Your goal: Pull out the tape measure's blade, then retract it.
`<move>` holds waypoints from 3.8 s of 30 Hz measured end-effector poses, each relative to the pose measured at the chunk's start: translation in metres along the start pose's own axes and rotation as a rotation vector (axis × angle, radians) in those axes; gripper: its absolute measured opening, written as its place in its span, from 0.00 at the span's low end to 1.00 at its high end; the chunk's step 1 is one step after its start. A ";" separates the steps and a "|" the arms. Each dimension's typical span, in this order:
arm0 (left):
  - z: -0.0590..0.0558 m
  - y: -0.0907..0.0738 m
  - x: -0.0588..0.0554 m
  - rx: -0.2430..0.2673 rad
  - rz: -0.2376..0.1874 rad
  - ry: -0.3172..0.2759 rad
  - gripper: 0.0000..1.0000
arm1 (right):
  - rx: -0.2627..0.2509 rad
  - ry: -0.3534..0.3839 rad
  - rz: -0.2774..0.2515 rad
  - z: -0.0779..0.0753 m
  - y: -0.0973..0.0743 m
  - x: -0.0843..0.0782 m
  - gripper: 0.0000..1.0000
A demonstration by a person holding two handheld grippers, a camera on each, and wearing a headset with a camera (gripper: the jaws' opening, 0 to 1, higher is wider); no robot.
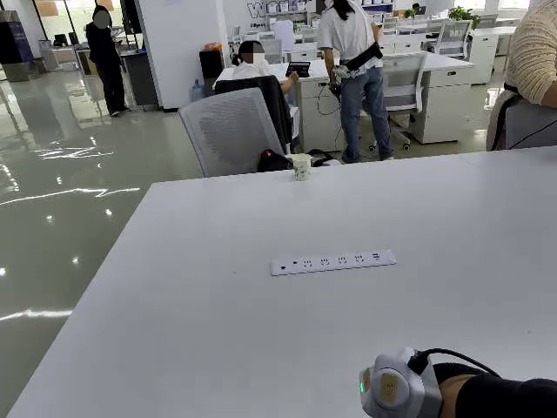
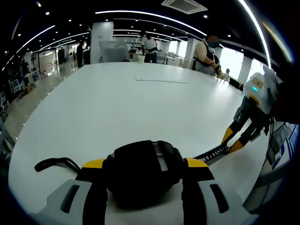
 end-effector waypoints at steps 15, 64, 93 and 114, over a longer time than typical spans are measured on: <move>0.000 0.001 -0.001 0.000 0.004 -0.001 0.59 | 0.001 -0.001 0.001 0.000 0.002 0.004 0.11; 0.000 0.000 -0.001 -0.002 0.006 -0.004 0.59 | -0.001 -0.015 0.000 0.005 0.008 0.019 0.11; 0.000 0.001 -0.001 -0.005 0.007 -0.005 0.59 | 0.020 -0.016 -0.030 0.006 0.011 0.028 0.09; 0.001 0.001 -0.002 -0.010 0.012 -0.005 0.59 | 0.013 -0.007 -0.031 0.009 0.014 0.036 0.10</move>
Point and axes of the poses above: the centre of the closed fingertips' face, and the gripper's own axes: y roughly forward along the fingers, z roughly to its left, x roughly out of its top, the point moved 5 cm from there along -y, roughly backward along the fingers, and after that the axes turned 11 degrees about y, right-handed, at the moved point
